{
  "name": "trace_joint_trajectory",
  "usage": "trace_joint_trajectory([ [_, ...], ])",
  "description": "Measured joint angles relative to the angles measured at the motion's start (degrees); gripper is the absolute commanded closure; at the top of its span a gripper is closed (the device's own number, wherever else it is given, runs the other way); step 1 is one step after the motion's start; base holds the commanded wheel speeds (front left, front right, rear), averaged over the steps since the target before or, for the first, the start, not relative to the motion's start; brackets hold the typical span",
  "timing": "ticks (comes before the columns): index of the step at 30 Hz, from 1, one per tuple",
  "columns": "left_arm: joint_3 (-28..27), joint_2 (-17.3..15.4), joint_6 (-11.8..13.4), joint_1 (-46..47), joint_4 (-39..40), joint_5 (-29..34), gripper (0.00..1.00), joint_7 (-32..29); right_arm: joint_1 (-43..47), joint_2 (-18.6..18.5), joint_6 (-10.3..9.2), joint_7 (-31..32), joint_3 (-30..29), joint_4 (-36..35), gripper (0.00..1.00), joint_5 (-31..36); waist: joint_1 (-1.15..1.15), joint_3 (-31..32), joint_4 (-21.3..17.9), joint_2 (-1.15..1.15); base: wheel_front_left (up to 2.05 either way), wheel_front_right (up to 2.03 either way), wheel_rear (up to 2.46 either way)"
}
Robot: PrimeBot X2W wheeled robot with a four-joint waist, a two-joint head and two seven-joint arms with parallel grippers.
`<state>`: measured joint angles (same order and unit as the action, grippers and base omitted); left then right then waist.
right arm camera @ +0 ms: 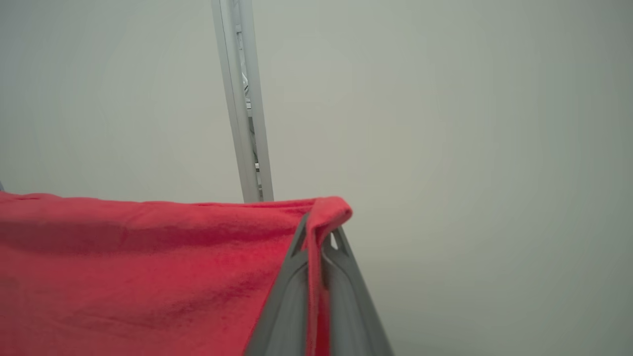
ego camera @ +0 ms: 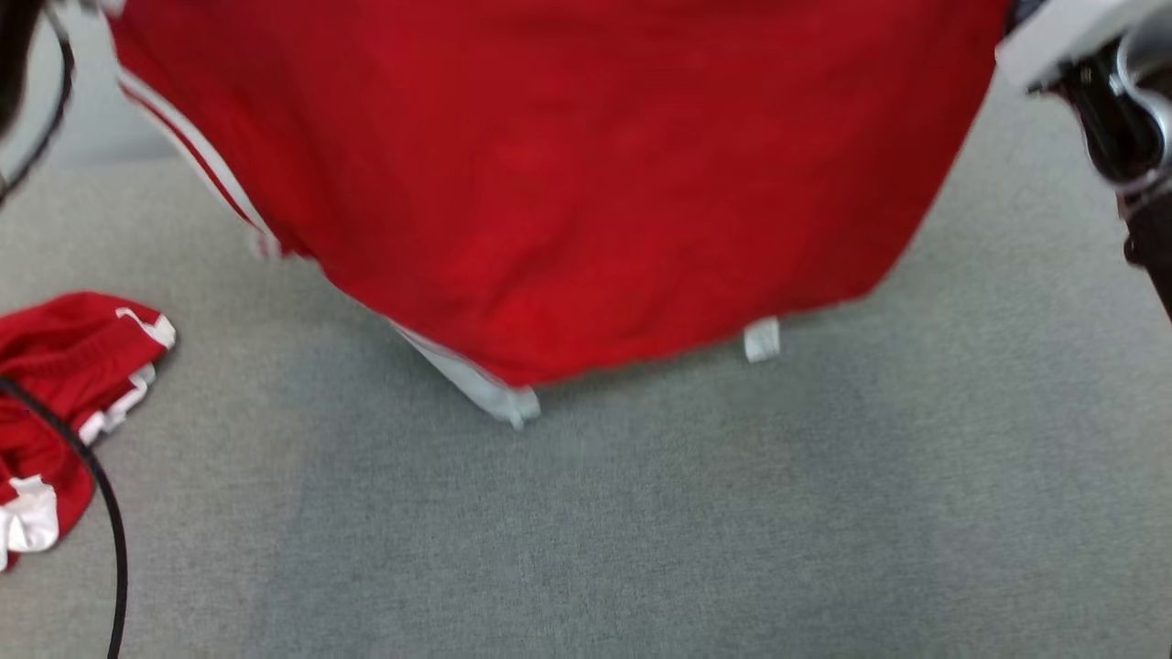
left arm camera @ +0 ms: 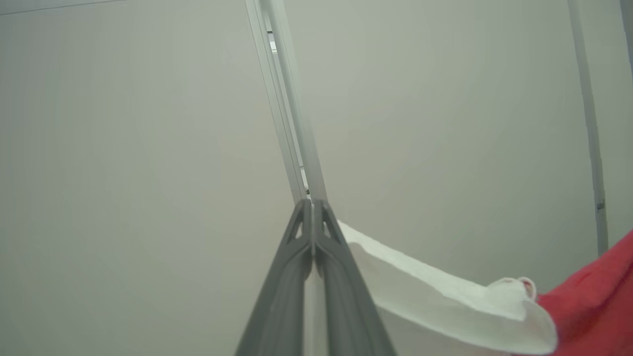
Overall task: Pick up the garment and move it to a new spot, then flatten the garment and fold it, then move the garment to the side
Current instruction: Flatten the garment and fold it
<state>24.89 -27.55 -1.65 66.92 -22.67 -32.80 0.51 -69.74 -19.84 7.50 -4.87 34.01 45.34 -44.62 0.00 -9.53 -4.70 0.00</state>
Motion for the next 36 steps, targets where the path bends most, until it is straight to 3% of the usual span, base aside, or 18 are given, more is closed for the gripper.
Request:
trace_joint_trajectory([
  [5,1.53,3.52,-1.86,12.09,-10.48,4.0,1.0,7.68,-9.66,3.01,0.0,-5.01,1.18,8.45,1.0,3.48,0.0,-6.42,0.6,0.0,0.0,0.0,0.0],
  [12,2.36,5.83,-1.97,26.15,-20.45,10.81,1.0,14.32,-20.59,5.89,0.0,-9.89,-0.47,17.44,1.0,8.91,0.0,-14.97,1.37,0.0,0.0,0.0,0.0],
  [18,-2.97,5.7,-2.19,30.11,-10.28,16.91,1.0,14.48,-25.57,5.26,0.0,-10.13,-9.06,10.89,1.0,19.7,0.0,-20.06,0.96,0.0,0.0,0.0,0.0],
  [22,-5.87,7.54,-3.27,29.06,-5.46,18.07,1.0,14.49,-23.63,5.73,0.0,-10.12,-12.94,8.67,1.0,25.39,0.0,-22.26,0.92,0.0,0.0,0.0,0.0],
  [28,-6.8,11.54,-5.41,19.8,-3.37,17.25,1.0,14.57,-17.55,6.42,0.0,-10.13,-18.07,6.12,1.0,31.17,0.0,-24.62,3.58,0.0,0.0,0.0,0.0],
  [36,-3.89,9.85,-5.81,-0.29,4.28,12.32,1.0,14.56,-3.16,6.11,0.0,-10.12,-17.0,1.57,1.0,29.41,0.0,-22.38,5.66,0.0,0.0,0.0,0.0],
])
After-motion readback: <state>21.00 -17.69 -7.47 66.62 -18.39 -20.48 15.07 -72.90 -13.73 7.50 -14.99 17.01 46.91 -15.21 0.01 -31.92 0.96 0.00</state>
